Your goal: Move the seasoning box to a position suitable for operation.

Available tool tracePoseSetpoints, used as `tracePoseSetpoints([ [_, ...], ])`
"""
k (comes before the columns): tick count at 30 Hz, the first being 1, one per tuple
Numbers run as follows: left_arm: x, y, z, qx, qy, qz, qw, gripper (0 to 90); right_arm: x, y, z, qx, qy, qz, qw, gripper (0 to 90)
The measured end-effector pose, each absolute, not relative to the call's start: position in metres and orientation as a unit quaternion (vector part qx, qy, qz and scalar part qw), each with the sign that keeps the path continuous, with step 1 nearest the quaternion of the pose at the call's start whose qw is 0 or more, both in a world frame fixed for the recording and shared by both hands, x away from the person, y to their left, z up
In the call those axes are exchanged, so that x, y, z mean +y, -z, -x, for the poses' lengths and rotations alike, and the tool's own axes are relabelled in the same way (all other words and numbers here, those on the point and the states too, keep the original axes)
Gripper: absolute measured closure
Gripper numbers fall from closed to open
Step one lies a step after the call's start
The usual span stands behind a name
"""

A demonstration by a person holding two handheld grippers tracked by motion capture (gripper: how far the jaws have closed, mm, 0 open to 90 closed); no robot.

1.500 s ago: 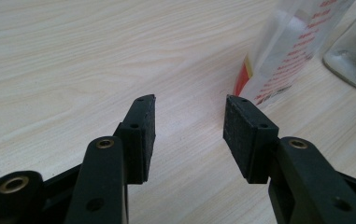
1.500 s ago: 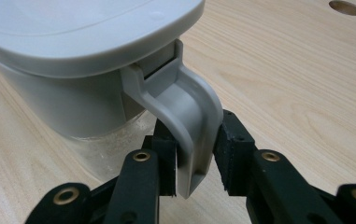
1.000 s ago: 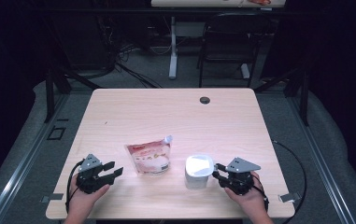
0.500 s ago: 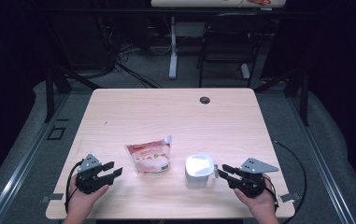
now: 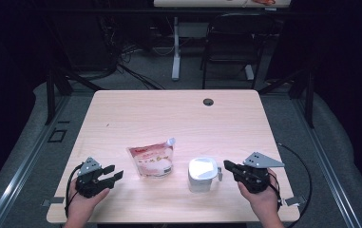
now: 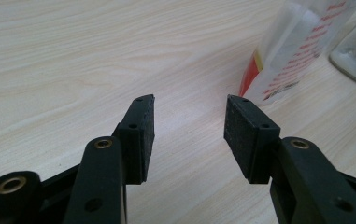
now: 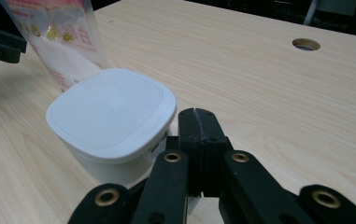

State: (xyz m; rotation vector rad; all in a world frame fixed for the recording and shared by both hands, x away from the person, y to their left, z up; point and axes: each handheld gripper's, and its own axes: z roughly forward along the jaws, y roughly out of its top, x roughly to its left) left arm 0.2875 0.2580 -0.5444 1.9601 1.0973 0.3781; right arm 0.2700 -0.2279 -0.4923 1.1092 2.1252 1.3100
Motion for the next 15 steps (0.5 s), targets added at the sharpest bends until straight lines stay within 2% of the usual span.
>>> tracePoseSetpoints([
  [7, 0.258, 0.545, -0.289, 0.437, -0.150, -0.783, 0.417, 53.4, -0.213, 0.481, -0.273, 0.768, -0.466, -0.392, 0.196, 90.0],
  [15, 0.257, 0.545, -0.288, 0.437, -0.150, -0.782, 0.417, 53.3, -0.206, 0.484, -0.271, 0.776, -0.462, -0.387, 0.188, 90.0],
])
